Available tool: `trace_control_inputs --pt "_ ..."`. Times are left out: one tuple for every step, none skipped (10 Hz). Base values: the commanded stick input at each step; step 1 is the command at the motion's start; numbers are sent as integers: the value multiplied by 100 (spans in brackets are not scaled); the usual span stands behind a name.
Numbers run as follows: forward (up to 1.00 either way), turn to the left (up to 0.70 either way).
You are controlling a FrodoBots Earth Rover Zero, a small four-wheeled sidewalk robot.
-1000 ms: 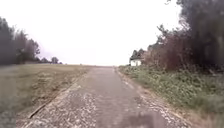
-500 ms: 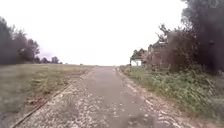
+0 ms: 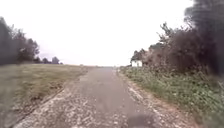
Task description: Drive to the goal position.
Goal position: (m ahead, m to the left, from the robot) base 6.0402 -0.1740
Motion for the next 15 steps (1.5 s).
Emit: trace_control_inputs --pt "52 0" --pt "42 0" --pt "33 0" --pt "24 0" --pt "14 0" --pt "5 0" --pt "7 0" --pt "23 0" --pt "38 0" --pt "54 0" --pt "70 0" --pt "70 0" --pt "70 0" --pt "70 0" --pt "70 0"
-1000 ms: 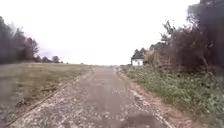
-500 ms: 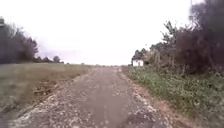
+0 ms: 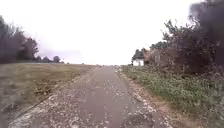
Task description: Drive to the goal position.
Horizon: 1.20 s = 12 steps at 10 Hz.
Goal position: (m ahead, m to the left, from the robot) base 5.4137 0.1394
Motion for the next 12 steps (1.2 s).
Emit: trace_control_inputs --pt "70 2" --pt "70 8" --pt "70 14" --pt "70 10" --pt "70 5" --pt "70 3" --pt "70 1" --pt "70 0" --pt "70 0" --pt "70 0" --pt "70 0" --pt "70 0"
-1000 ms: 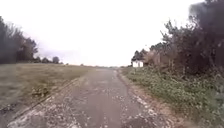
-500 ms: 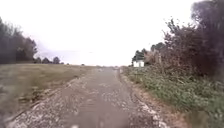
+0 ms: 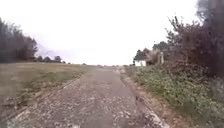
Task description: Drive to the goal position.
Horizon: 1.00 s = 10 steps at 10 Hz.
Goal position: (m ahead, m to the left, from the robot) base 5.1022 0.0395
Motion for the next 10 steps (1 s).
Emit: trace_control_inputs --pt "70 3" --pt "70 6" --pt "70 9" --pt "70 13" --pt "70 0" --pt "70 0" --pt "70 0" --pt "70 0" --pt "70 0" --pt "70 0"
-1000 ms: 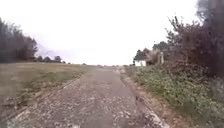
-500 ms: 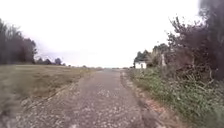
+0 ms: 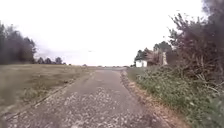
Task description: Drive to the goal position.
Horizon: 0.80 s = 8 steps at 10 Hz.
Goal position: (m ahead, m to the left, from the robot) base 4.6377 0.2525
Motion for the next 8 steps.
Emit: trace_control_inputs --pt "70 0" --pt "70 0" --pt "70 0" --pt "70 0" --pt "70 0" --pt "70 0" --pt "70 0" --pt "70 0"
